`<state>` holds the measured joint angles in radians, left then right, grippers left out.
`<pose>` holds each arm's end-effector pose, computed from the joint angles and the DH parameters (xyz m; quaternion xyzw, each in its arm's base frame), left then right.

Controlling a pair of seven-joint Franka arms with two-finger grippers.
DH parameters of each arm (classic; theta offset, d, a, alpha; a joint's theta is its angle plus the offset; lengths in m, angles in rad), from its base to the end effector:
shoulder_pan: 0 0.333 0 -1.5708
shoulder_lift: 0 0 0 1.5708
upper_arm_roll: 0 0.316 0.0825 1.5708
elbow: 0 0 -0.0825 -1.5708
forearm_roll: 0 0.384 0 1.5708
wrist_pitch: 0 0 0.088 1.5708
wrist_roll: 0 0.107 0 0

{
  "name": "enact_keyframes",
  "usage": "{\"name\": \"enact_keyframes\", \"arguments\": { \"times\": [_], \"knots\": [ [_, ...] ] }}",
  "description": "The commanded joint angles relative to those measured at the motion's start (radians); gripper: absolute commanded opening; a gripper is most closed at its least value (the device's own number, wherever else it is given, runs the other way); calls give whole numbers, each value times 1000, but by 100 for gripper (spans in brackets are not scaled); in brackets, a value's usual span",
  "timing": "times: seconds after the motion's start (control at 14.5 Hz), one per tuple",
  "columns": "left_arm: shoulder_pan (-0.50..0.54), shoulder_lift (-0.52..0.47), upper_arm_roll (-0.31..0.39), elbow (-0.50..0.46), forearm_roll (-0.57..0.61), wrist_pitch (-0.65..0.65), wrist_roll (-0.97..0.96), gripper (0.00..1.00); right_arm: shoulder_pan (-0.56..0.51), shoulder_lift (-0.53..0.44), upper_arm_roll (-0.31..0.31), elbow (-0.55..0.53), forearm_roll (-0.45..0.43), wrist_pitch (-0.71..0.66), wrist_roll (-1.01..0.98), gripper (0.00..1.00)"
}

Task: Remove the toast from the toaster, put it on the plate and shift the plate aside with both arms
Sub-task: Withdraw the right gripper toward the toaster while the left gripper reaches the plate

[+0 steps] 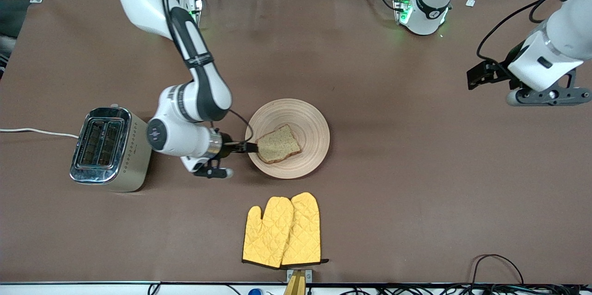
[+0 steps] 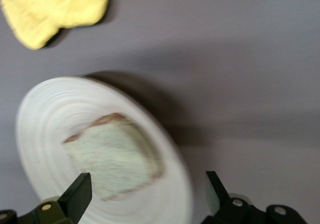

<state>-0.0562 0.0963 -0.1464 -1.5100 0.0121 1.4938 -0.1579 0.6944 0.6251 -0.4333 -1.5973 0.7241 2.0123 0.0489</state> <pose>0.5637 -0.1103 0.5928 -0.9982 0.0222 0.0550 0.0090 0.6351 0.2513 0.2849 -0.9794 0.0460 0.0896 0.1751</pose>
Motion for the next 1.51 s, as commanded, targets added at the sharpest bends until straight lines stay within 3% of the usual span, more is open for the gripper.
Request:
{"name": "enact_keyframes", "arguments": {
  "times": [0.0, 0.28, 0.62, 0.83, 0.96, 1.03, 1.24, 1.31, 1.38, 1.44],
  "knots": [
    [-16, 54, -21, 2, -33, 48, -6, 100, -10, -42, -109, 40, -118, -140, -18, 100],
    [-13, 130, -28, -74, -174, 198, 47, 100, -7, -126, -267, 34, -136, -207, -35, 100],
    [-13, 270, -30, -119, -369, 382, 251, 100, -7, -215, -421, 43, -288, -291, -214, 100],
    [-13, 368, -44, -119, -487, 459, 394, 100, -70, -307, -403, 43, -383, -291, -205, 100],
    [-13, 433, -67, -124, -559, 500, 458, 97, -175, -379, -296, 43, -414, -306, -208, 100],
    [-11, 460, -77, -125, -589, 516, 498, 94, -246, -412, -206, 46, -467, -319, -204, 100],
    [-13, 508, -93, -176, -726, 594, 633, 85, -561, -493, 147, 46, -569, -319, -202, 100],
    [-14, 520, -97, -193, -780, 614, 682, 81, -644, -519, 239, 42, -586, -319, -201, 100],
    [-17, 531, -101, -202, -819, 629, 717, 78, -692, -545, 292, 36, -612, -325, -199, 100],
    [-22, 540, -107, -211, -852, 647, 744, 75, -700, -574, 300, 25, -627, -332, -199, 100]
  ]
}}
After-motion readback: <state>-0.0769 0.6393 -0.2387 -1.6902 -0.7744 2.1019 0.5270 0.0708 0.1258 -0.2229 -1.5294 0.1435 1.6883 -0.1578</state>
